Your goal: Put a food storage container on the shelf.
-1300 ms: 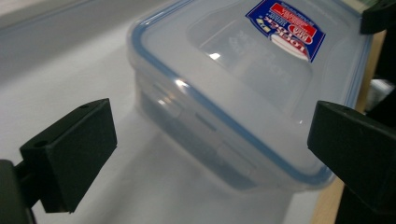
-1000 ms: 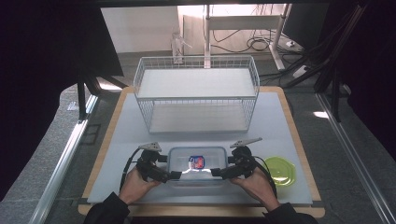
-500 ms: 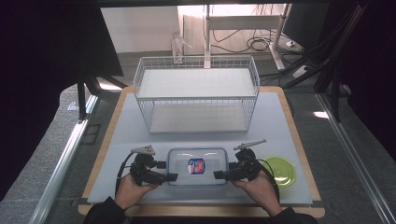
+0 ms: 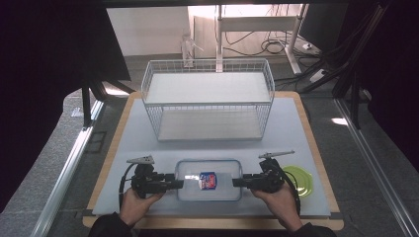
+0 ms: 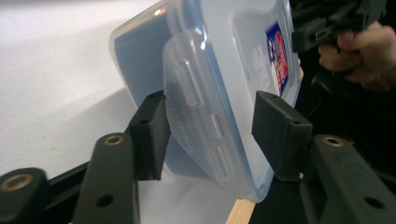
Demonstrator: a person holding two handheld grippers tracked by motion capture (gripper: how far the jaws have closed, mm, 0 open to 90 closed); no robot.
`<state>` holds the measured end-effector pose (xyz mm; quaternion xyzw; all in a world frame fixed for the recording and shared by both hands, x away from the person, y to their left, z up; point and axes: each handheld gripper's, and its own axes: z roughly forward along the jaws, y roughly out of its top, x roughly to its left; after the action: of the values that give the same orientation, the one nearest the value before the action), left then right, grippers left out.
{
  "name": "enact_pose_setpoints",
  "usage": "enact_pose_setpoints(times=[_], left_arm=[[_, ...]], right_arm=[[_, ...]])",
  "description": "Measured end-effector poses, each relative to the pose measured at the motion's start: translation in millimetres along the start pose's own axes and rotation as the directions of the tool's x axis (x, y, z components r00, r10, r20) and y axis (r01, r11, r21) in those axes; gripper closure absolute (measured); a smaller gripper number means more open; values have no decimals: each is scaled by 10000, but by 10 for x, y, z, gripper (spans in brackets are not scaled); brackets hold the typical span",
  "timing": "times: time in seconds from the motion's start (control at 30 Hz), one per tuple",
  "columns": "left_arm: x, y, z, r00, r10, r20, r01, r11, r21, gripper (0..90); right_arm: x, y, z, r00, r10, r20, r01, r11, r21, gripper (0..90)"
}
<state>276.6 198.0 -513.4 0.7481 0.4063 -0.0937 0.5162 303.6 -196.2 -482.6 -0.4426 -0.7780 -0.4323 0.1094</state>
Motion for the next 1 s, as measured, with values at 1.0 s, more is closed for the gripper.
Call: enact_pose_setpoints(times=[1.0], left_arm=[[-169, 578, -249, 9944, 930, -513, -982, 9888, -1127, 515]], right_arm=[[248, 451, -288, 9912, -1285, 313, 1320, 9748, -1797, 537]])
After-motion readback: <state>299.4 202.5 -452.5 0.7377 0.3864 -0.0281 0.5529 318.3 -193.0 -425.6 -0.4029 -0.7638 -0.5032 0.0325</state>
